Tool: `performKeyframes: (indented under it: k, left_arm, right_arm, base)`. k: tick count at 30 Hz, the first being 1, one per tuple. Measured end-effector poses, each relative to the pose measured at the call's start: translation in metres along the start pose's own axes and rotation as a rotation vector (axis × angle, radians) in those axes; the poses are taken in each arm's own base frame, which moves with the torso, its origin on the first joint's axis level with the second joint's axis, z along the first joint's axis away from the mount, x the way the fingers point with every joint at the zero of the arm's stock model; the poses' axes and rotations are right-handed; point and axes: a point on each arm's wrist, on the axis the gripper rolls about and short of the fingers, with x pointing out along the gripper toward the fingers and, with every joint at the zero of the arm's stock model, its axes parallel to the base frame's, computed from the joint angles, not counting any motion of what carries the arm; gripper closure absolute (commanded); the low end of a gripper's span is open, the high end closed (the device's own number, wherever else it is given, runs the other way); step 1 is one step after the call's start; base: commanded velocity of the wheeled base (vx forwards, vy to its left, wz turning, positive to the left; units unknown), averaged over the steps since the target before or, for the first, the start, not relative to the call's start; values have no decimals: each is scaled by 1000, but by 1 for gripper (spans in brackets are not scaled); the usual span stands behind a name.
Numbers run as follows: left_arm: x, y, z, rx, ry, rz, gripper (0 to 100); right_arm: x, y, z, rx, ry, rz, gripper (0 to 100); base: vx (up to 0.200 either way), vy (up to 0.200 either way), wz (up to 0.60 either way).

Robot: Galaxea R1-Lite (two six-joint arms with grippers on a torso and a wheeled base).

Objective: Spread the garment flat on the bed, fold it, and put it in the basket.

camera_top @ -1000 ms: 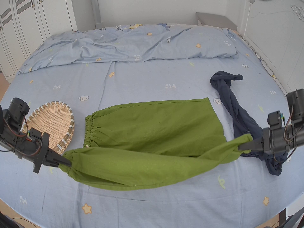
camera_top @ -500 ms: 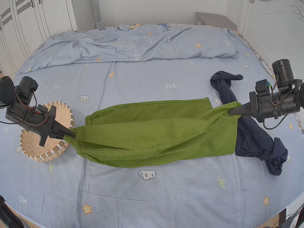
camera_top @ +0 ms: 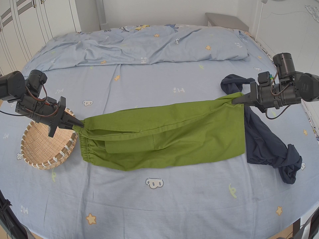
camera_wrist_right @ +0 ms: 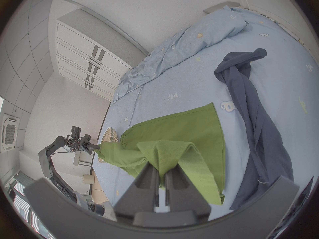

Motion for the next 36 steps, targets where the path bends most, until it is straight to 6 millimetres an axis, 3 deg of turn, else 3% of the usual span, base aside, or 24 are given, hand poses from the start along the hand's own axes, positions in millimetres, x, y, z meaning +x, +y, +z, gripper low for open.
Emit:
performKeyframes:
  k: [15, 36]
  left_arm:
    - [6, -7, 23, 39, -37, -20, 100]
    - [22, 7, 36, 6, -18, 5, 100]
  right_arm:
    - [20, -16, 18, -12, -32, -7, 100]
    - [49, -26, 41, -23, -44, 1, 100]
  base:
    - [0, 0, 0]
    - [0, 0, 0]
